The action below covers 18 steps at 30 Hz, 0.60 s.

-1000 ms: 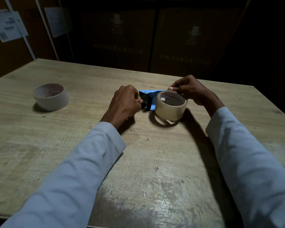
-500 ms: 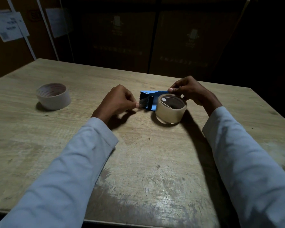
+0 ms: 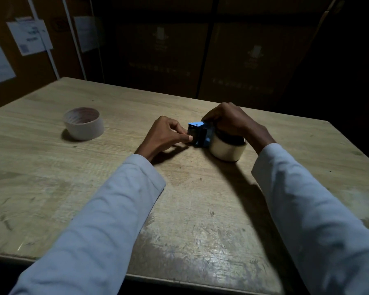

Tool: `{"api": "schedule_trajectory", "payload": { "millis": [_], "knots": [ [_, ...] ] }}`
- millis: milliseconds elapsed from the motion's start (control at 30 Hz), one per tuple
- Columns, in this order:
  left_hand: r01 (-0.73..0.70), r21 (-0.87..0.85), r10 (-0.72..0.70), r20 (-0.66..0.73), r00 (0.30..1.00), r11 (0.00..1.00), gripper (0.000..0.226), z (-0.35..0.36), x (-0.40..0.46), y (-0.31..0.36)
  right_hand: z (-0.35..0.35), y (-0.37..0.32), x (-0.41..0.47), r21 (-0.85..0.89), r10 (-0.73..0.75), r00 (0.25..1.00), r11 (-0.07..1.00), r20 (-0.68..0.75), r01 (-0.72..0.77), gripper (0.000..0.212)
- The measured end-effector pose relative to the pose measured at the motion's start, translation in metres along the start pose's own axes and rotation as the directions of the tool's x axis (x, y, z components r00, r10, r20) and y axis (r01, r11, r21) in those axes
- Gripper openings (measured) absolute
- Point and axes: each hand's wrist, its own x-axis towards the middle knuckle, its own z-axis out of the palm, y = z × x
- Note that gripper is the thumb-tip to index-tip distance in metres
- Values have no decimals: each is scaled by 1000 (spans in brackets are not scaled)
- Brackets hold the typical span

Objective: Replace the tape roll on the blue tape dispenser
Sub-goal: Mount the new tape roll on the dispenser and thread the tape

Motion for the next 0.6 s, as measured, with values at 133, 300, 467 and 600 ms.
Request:
{"api": "schedule_trajectory", "payload": {
  "millis": [133, 300, 467, 600],
  "knots": [
    [3, -27, -2, 56, 998, 1000, 21, -2, 3, -2, -6, 5, 3, 15, 11, 999, 1000, 33, -12, 43],
    [8, -73, 2, 132, 991, 997, 25, -6, 8, -7, -6, 5, 2, 31, 10, 1000, 999, 17, -10, 46],
    [29, -152, 3, 207, 978, 988, 26, -12, 9, -9, -5, 9, 3, 54, -1, 1000, 999, 7, 1, 46],
    [58, -216, -1, 256, 967, 975, 30, -16, 8, -10, -3, 14, 3, 105, 0, 1000, 994, -5, 1, 44]
  ]
}}
